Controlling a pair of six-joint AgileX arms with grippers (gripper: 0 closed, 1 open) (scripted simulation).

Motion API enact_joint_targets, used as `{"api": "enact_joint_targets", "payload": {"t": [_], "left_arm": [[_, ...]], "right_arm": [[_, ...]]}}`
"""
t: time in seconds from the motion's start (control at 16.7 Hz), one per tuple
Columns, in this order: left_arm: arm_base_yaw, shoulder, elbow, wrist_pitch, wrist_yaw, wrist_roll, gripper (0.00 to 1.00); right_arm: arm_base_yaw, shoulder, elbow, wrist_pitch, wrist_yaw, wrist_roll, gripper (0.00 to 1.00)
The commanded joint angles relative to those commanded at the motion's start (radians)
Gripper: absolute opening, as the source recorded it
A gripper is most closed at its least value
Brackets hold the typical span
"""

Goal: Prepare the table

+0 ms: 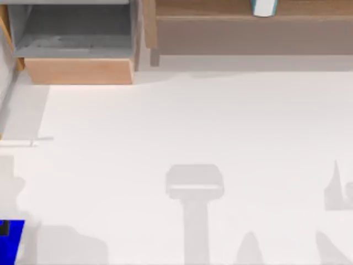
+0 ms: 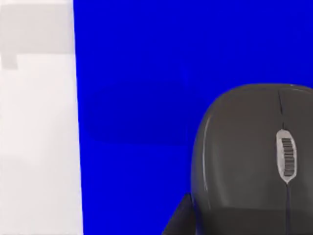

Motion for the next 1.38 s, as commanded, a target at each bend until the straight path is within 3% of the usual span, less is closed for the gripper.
{"api": "enact_joint_targets", "payload": {"t": [0.42, 1.08, 1.38], "left_arm": [[0.0, 0.0, 0.0, 0.0, 0.0, 0.0, 0.98], [0.005, 0.002, 0.0, 0.01, 0.007, 0.005, 1.0], [0.09, 0.051, -0.014, 0.215, 0.14, 0.109, 1.0]], "right_arm": [[0.0, 0.0, 0.0, 0.0, 0.0, 0.0, 1.0], [0.0, 0.0, 0.0, 0.0, 0.0, 0.0, 1.0], [0.0, 0.0, 0.0, 0.0, 0.0, 0.0, 1.0]]}}
